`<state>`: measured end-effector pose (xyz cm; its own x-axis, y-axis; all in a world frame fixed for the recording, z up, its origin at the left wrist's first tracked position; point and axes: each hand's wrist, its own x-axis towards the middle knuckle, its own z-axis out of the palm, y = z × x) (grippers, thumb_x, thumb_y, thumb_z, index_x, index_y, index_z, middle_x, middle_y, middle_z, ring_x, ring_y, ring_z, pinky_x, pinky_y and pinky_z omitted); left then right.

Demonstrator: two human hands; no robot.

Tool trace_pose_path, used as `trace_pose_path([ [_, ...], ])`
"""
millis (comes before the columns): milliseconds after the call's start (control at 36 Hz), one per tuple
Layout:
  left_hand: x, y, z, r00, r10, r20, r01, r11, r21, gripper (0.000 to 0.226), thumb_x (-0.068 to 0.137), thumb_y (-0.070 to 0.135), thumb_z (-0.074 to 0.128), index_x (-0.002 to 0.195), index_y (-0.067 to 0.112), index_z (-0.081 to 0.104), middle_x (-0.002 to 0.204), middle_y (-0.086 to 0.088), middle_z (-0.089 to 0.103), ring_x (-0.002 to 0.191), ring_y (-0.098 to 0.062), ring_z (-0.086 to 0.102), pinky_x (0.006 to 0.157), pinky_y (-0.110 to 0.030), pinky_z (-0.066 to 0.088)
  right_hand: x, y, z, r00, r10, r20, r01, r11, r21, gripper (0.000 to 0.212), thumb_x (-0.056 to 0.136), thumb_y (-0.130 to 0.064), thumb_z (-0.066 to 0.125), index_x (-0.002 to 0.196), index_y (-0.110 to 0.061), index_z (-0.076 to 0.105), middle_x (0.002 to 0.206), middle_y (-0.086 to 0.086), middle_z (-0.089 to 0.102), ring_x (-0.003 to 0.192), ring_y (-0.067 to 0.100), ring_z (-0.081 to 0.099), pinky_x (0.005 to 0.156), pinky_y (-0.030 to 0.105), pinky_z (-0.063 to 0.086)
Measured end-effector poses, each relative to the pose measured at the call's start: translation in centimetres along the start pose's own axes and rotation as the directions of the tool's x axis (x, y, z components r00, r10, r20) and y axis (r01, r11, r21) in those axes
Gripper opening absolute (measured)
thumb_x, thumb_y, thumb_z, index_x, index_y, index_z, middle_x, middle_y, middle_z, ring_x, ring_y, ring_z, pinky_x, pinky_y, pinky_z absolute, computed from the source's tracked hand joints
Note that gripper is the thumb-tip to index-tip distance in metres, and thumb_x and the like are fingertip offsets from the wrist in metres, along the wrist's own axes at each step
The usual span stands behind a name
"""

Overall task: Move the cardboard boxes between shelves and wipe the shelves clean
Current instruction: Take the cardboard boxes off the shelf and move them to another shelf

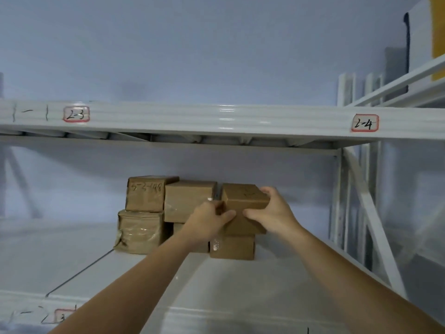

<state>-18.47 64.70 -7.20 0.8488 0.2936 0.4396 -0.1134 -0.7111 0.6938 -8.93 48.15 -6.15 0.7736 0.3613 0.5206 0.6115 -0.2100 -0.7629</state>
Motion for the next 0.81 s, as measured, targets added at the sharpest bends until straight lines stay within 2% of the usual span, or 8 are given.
trace_pose_path([
  [139,1.3,-2.4,-0.8,0.978,0.024,-0.205,0.018,0.98,0.198,0.022,0.093,0.049,0.069,0.088,0.03,0.059,0.081,0.011,0.065,0.074,-0.003,0.059,0.06,-0.023,0.044,1.7,1.4,1.5,0.996,0.086,-0.021,-0.083,0.991,0.104,0.057,0.081,-0.016,0.08,0.125,-0.026,0.046,0.124,-0.006,0.058,0.102,0.009,0.061,0.081,0.027,0.055],
  [222,1.9,-3.6,-1.2,0.968,0.041,-0.249,0.034,0.956,0.29,0.029,0.094,0.046,0.067,0.075,0.026,0.06,0.073,0.007,0.065,0.071,-0.012,0.063,0.069,-0.033,0.056,2.4,1.9,2.4,0.991,0.127,-0.034,-0.122,0.986,0.116,0.051,0.082,-0.022,0.082,0.124,-0.023,0.052,0.122,-0.007,0.057,0.099,0.003,0.058,0.073,0.019,0.05],
  [278,2.2,-4.0,-1.4,0.968,0.035,-0.25,0.053,0.94,0.337,0.032,0.095,0.045,0.065,0.073,0.022,0.062,0.07,0.004,0.065,0.07,-0.017,0.065,0.069,-0.036,0.058,3.0,2.3,3.1,0.988,0.15,-0.034,-0.144,0.98,0.138,0.049,0.083,-0.025,0.083,0.123,-0.021,0.054,0.119,-0.006,0.06,0.099,0.006,0.061,0.072,0.02,0.05],
  [444,2.4,-4.7,-1.6,0.98,0.024,-0.2,0.073,0.882,0.466,0.031,0.1,0.044,0.057,0.084,0.02,0.068,0.075,0.002,0.067,0.069,-0.016,0.061,0.056,-0.028,0.044,4.1,3.1,4.2,0.985,0.162,-0.058,-0.159,0.986,0.06,0.049,0.089,-0.034,0.078,0.131,-0.019,0.056,0.129,-0.001,0.063,0.111,0.018,0.063,0.095,0.039,0.056],
  [500,2.4,-4.9,-1.6,0.983,0.017,-0.183,0.072,0.882,0.466,0.031,0.1,0.044,0.054,0.084,0.021,0.067,0.076,0.002,0.067,0.071,-0.017,0.063,0.058,-0.029,0.048,3.9,3.0,4.1,0.988,0.147,-0.042,-0.147,0.989,-0.002,0.054,0.091,-0.037,0.075,0.138,-0.017,0.055,0.137,0.0,0.061,0.12,0.019,0.061,0.102,0.041,0.053],
  [611,1.8,-5.0,-1.6,0.99,0.056,-0.128,0.013,0.877,0.481,0.033,0.099,0.044,0.049,0.08,0.022,0.062,0.074,0.002,0.064,0.069,-0.019,0.062,0.068,-0.035,0.058,2.2,2.2,2.9,0.991,0.121,-0.054,-0.127,0.984,-0.124,0.071,0.095,-0.043,0.068,0.154,-0.016,0.039,0.154,0.003,0.048,0.138,0.023,0.049,0.113,0.039,0.043],
  [722,0.5,-4.2,-0.9,0.99,0.134,-0.044,-0.097,0.875,0.475,0.031,0.1,0.045,0.048,0.085,0.023,0.062,0.077,0.002,0.067,0.07,-0.016,0.064,0.07,-0.036,0.06,-1.0,2.0,0.7,0.997,0.031,-0.065,-0.044,0.976,-0.211,0.066,0.098,-0.041,0.065,0.154,-0.018,0.04,0.156,-0.002,0.045,0.142,0.017,0.044,0.114,0.03,0.035],
  [806,-0.5,-3.2,-0.1,0.98,0.191,0.063,-0.2,0.884,0.424,0.023,0.101,0.047,0.047,0.097,0.03,0.063,0.085,0.006,0.067,0.077,-0.014,0.065,0.075,-0.036,0.059,-4.3,2.1,-1.7,0.999,-0.037,0.032,0.046,0.928,-0.37,0.059,0.101,-0.044,0.058,0.154,-0.025,0.04,0.153,-0.014,0.041,0.139,0.004,0.038,0.115,0.025,0.03],
])
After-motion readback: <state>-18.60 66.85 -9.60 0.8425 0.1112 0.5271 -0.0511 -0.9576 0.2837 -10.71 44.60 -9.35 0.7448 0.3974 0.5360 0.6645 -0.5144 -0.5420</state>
